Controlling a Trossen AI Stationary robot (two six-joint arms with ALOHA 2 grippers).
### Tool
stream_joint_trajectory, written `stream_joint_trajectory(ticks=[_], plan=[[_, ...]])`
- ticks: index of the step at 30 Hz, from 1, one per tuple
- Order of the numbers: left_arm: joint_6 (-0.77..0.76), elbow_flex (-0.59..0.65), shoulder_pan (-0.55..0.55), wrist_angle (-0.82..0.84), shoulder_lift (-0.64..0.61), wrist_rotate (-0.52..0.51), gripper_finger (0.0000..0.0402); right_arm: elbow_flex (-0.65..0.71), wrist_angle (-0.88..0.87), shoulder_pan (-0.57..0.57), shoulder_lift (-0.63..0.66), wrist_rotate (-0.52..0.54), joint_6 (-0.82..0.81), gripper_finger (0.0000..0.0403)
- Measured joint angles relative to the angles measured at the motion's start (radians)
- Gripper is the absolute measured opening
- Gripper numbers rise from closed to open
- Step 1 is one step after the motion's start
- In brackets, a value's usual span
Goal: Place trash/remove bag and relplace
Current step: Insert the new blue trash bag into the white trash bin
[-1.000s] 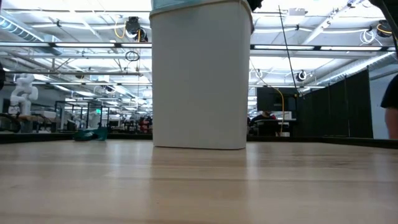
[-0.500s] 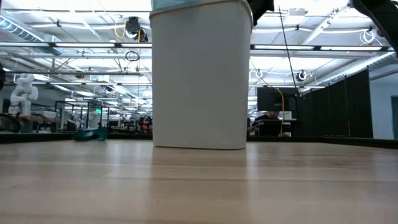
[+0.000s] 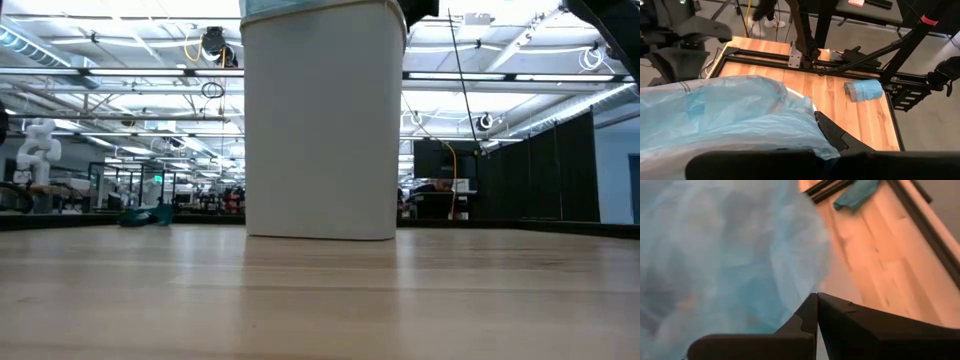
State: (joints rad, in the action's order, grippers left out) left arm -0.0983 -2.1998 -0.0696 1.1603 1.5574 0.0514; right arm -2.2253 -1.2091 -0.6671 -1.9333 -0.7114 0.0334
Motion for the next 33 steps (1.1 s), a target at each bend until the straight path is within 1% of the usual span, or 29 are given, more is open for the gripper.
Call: stream_joint_trajectory(ticks=[4, 10, 15, 22, 28, 33], plan=[[0.0, 0.0, 0.0, 0.001, 0.0, 0.001, 0.0, 0.0, -0.022, 0.036, 0.018, -0.003, 0.006, 0.0], [0.006, 0.0, 0.0, 0.001, 0.0, 0.001, 0.0, 0.0, -0.123, 0.099, 0.028, 0.007, 0.051, 0.0], [0.007, 0.0, -0.002, 0.001, -0.006, 0.027, 0.0, 0.0, -0.167, 0.153, 0.028, 0.104, 0.076, 0.0], [0.002, 0.0, -0.002, 0.0, -0.026, 0.066, 0.0, 0.0, -0.166, 0.204, 0.025, 0.18, 0.076, 0.0], [0.0, 0.0, -0.002, -0.001, -0.031, 0.106, 0.0, 0.0, -0.172, 0.231, -0.011, 0.189, 0.076, 0.0], [0.0, 0.0, -0.002, -0.001, -0.031, 0.117, 0.0, 0.0, -0.184, 0.246, -0.057, 0.189, 0.079, 0.0]])
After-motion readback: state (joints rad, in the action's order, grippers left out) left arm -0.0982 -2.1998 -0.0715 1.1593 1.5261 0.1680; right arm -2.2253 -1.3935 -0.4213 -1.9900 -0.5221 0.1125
